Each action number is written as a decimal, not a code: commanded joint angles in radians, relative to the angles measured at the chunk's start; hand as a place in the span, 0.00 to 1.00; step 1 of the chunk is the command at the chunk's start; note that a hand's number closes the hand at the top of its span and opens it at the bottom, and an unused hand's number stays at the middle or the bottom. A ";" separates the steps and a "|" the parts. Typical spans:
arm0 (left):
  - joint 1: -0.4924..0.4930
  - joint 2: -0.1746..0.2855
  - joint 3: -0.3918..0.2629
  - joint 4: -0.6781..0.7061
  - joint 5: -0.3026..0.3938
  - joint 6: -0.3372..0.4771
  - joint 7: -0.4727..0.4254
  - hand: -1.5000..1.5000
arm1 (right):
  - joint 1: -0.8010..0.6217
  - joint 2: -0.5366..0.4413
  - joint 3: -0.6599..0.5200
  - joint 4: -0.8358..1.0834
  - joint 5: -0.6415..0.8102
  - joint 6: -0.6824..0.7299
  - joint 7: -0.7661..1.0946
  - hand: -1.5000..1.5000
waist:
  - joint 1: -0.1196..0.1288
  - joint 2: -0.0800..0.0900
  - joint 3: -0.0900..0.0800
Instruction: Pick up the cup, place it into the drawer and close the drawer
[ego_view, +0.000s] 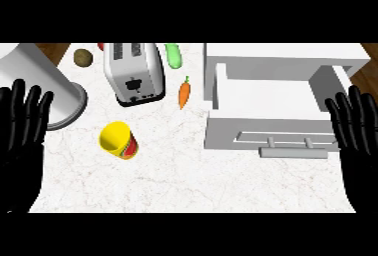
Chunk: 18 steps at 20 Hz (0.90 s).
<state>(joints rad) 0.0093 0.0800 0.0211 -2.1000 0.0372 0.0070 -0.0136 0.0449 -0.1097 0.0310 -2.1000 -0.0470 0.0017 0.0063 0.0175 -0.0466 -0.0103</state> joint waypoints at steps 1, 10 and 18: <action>0.000 0.059 0.056 -0.006 0.118 -0.100 -0.019 0.00 | -0.014 0.021 0.043 -0.066 0.041 -0.028 0.041 0.00 | -0.016 0.044 0.009; 0.021 0.172 -0.006 0.131 0.567 -0.448 0.112 0.00 | -0.023 -0.032 0.023 0.022 0.091 0.004 0.022 0.00 | -0.016 0.048 0.009; -0.021 0.217 0.100 0.322 0.631 -0.561 0.115 0.00 | -0.054 -0.020 -0.006 0.072 0.108 0.022 0.002 0.00 | -0.018 0.046 0.010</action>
<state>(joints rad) 0.0044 0.2842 0.0892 -1.8273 0.6386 -0.5171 0.0752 -0.0260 -0.1554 0.0081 -2.0512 0.0241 0.0275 0.0370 -0.0006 0.0003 -0.0007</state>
